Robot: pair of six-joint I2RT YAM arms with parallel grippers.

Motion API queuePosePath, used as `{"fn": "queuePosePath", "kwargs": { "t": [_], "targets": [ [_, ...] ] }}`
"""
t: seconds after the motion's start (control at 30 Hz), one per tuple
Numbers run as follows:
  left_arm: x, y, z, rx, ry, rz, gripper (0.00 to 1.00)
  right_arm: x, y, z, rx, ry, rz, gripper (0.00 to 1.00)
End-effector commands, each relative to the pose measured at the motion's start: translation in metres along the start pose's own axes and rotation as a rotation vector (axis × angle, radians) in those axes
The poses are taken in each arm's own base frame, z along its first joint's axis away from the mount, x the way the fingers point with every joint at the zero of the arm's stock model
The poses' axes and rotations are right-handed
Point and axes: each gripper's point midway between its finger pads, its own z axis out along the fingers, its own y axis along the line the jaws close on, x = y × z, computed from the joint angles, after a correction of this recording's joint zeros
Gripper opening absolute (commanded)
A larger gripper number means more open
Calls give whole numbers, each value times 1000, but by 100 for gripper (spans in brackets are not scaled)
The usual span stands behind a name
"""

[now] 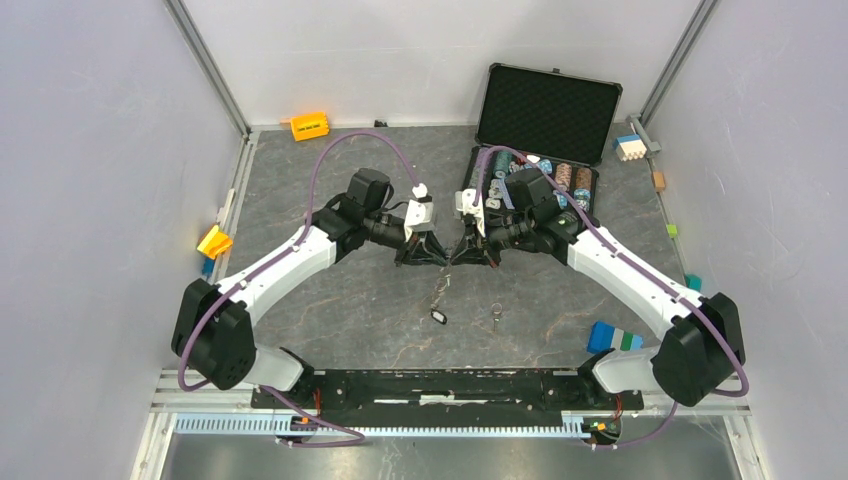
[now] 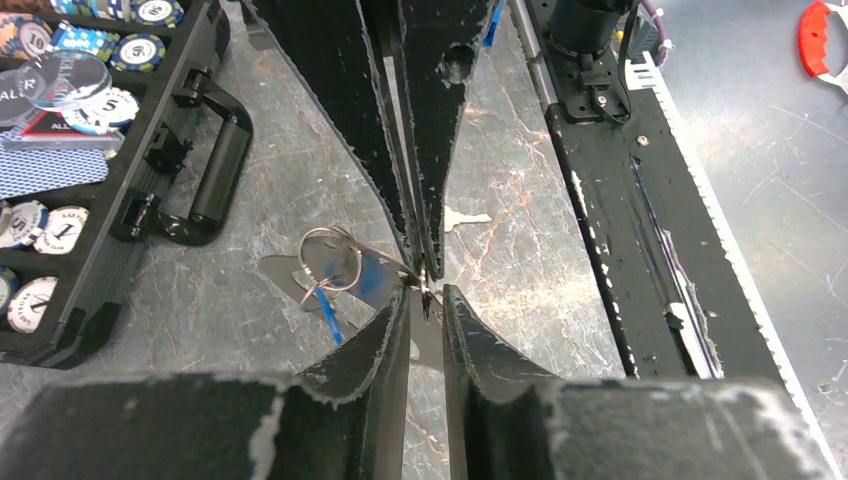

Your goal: Put the keys on the keyring

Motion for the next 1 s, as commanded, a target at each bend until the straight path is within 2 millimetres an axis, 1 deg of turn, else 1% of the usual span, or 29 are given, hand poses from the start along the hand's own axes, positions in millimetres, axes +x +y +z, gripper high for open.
{"fn": "queuePosePath", "kwargs": {
  "t": [0.0,0.17,0.43,0.73,0.97],
  "targets": [
    [-10,-1,-3,11,5,83,27,-22,-3,-3,-7,-31,-66,0],
    [-12,-3,-3,23,3,93,26,-22,-1,-2,-19,-30,-65,0],
    [-18,1,-2,24,-4,101,21,-19,3,-1,-44,-21,-56,0],
    [-12,-1,2,29,25,104,20,-20,4,0,-50,6,-60,0],
    [-11,-1,1,23,36,125,18,-19,1,-2,-34,55,-69,0]
  ]
}}
